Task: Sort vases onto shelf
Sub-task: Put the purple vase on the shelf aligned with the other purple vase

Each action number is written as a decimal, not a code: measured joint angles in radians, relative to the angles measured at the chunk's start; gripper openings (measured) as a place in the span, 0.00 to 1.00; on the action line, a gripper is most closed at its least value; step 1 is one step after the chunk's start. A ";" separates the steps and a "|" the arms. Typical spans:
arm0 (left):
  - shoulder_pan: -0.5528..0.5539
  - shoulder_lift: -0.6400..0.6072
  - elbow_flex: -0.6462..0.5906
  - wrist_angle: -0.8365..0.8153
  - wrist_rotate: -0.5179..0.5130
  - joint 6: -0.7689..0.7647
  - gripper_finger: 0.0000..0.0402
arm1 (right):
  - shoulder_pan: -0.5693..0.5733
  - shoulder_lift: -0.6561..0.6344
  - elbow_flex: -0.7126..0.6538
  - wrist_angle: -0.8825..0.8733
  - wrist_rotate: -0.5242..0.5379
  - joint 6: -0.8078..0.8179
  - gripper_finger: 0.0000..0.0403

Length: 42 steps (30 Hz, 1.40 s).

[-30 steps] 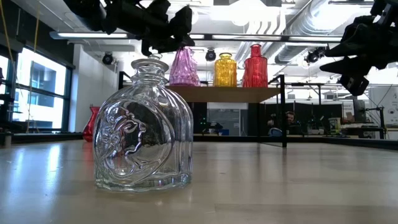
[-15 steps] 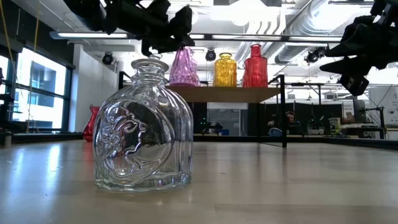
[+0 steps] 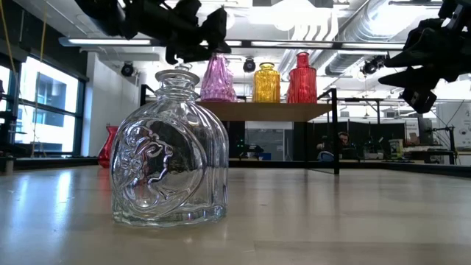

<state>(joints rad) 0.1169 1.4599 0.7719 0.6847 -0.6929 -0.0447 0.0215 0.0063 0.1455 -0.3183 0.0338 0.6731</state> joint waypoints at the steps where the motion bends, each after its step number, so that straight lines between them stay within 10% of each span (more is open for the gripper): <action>1: 0.000 -0.004 0.000 0.002 0.000 0.006 0.54 | 0.000 0.000 0.000 0.000 0.000 0.000 0.29; 42: 0.000 -0.023 0.054 0.048 0.029 0.095 0.54 | 0.000 0.000 0.000 0.000 0.000 0.000 0.29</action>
<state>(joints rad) 0.1173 1.4367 0.8261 0.7332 -0.6643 0.0498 0.0212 0.0063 0.1455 -0.3183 0.0338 0.6728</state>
